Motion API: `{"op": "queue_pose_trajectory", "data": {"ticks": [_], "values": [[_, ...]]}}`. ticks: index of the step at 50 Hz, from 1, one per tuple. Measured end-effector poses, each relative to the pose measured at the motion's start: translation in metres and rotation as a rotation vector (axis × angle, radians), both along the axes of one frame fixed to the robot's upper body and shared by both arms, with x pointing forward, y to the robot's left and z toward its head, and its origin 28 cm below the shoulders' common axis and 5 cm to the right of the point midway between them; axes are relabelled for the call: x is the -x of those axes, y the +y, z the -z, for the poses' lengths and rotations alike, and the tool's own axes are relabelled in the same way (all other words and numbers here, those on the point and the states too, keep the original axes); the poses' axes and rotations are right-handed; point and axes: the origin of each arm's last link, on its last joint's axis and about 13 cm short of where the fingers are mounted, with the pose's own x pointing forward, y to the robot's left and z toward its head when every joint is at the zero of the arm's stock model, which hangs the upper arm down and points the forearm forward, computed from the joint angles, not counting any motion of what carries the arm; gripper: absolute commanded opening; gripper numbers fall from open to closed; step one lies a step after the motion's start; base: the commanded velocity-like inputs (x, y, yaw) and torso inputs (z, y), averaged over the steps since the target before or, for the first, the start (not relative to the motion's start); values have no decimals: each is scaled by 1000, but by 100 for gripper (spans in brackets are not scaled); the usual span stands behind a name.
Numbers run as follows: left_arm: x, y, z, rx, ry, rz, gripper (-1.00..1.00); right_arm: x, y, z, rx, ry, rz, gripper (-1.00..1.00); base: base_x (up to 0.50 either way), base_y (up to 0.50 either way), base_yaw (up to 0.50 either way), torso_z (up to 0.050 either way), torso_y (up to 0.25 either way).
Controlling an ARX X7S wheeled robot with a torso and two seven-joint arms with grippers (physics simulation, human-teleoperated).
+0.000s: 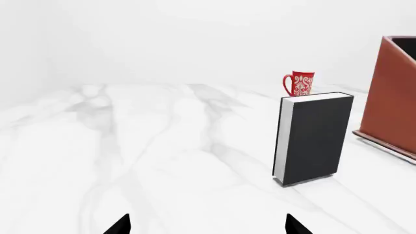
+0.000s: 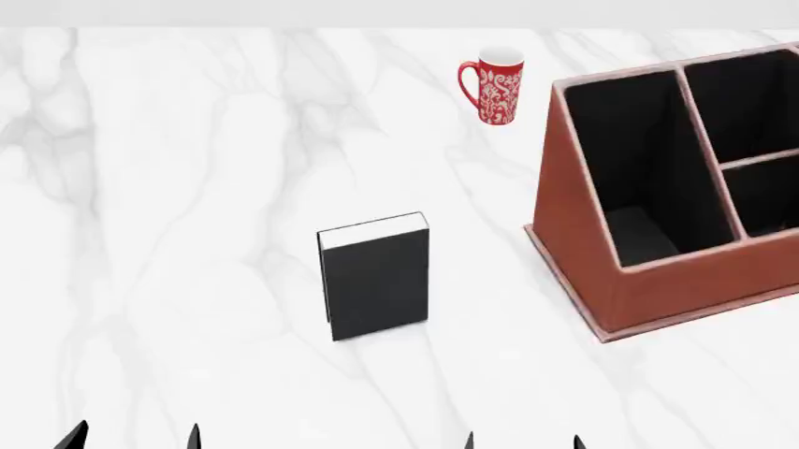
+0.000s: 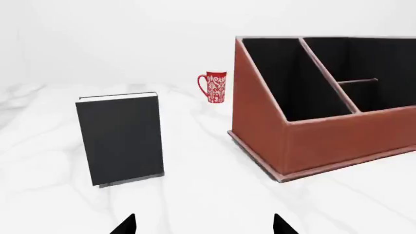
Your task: Pick up the book and place it in the left compartment of the caddy.
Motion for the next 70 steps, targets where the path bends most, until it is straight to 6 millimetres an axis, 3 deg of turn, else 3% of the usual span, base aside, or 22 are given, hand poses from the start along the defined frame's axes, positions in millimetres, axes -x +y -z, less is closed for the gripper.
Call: {"op": "queue_pose_trajectory", "data": {"ticks": [44, 52, 70], "values": [[2, -2, -1, -63, 5, -23, 100, 3, 1, -4, -7, -9, -15, 100, 0, 0, 0, 0, 0], [6, -5, -21, -104, -23, -35, 100, 6, 2, -27, -52, -61, -24, 100, 0, 0, 0, 0, 0], [30, -2, -85, -193, -196, -129, 100, 27, -1, -99, -127, -269, -46, 100, 0, 0, 0, 0, 0]]}}
